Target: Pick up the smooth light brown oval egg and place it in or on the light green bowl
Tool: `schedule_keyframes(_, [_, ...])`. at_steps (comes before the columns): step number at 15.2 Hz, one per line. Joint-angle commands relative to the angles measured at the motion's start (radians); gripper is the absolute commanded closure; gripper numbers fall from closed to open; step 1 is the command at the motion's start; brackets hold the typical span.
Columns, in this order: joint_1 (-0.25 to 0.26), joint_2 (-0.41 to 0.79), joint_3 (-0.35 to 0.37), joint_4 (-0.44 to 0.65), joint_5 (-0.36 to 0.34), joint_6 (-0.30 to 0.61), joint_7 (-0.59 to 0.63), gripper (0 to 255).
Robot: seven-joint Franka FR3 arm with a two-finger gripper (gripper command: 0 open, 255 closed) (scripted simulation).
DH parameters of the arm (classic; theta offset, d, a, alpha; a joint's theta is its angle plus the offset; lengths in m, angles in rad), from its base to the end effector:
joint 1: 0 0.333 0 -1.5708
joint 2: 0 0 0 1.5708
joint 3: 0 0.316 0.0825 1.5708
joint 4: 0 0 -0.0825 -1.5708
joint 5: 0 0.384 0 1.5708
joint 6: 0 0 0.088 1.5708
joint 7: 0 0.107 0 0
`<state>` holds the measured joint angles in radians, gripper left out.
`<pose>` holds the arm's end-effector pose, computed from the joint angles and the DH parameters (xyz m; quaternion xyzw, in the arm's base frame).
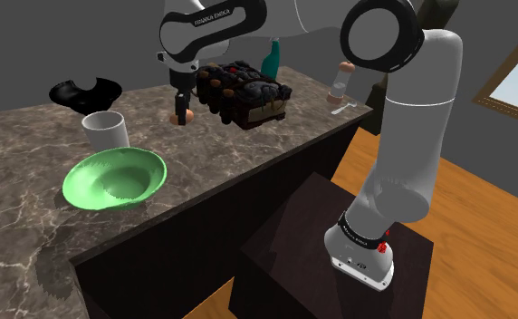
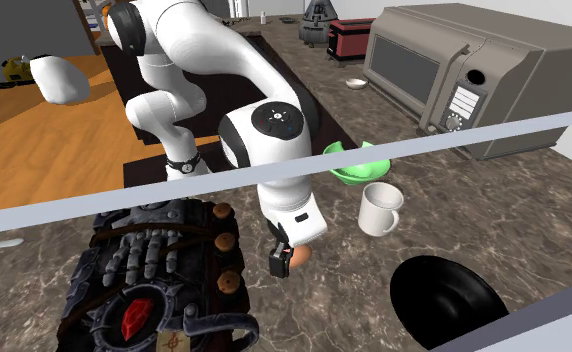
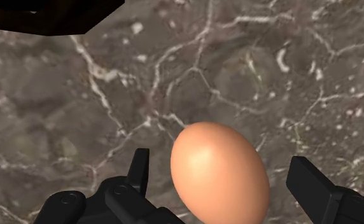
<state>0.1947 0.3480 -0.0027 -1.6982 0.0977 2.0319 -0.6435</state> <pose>0.6380 0.1298 0.3915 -0.9218 -0.3851 -0.0027 0.0436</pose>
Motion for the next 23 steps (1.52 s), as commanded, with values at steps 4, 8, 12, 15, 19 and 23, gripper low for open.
schedule_keyframes(4, [0.000,0.000,0.000,0.000,0.000,0.000,0.000,255])
schedule_keyframes(8, [0.000,0.001,0.000,0.001,0.000,0.000,0.000,255])
schedule_keyframes(12, [0.000,0.001,0.000,0.001,0.000,0.000,0.000,255])
schedule_keyframes(15, [0.000,-0.009,0.000,0.014,-0.001,-0.023,0.002,255])
schedule_keyframes(19, [0.000,-0.023,-0.001,0.048,-0.003,-0.071,0.006,255])
schedule_keyframes(23, [-0.001,-0.035,-0.001,0.085,-0.005,-0.120,0.011,255])
